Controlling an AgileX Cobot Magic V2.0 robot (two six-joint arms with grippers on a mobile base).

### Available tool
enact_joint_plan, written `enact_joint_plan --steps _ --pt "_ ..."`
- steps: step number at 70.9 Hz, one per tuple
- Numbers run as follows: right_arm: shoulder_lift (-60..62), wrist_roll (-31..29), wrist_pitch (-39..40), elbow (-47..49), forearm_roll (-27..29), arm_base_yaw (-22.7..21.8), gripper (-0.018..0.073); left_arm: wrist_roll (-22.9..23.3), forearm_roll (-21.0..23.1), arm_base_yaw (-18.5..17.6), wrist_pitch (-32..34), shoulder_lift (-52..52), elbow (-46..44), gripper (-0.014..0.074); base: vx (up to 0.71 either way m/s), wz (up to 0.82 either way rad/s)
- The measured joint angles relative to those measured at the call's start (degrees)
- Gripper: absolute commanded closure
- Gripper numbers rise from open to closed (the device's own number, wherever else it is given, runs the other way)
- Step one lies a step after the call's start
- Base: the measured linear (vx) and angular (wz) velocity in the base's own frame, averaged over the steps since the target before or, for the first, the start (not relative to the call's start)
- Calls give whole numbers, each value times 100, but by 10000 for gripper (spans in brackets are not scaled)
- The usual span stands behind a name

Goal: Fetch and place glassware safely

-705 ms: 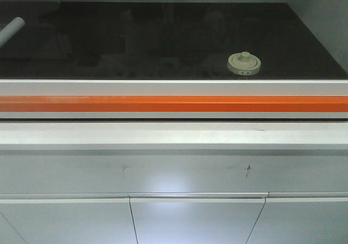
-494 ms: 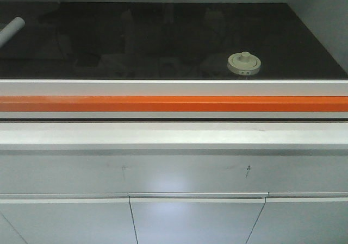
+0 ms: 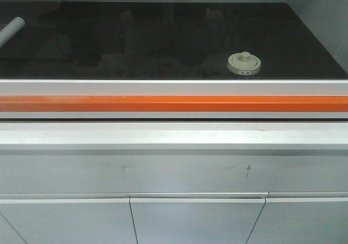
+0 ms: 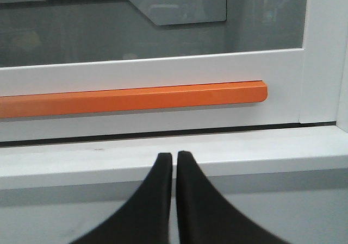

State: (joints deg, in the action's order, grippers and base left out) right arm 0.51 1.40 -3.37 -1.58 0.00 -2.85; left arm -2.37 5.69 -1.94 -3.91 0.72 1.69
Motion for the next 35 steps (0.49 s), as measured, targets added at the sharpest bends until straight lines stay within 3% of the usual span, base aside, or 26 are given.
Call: enact_joint_plan --steps 35 --pt "0 0 3 0 0 0 560 0 0 0 0 0 0 603 0 0"
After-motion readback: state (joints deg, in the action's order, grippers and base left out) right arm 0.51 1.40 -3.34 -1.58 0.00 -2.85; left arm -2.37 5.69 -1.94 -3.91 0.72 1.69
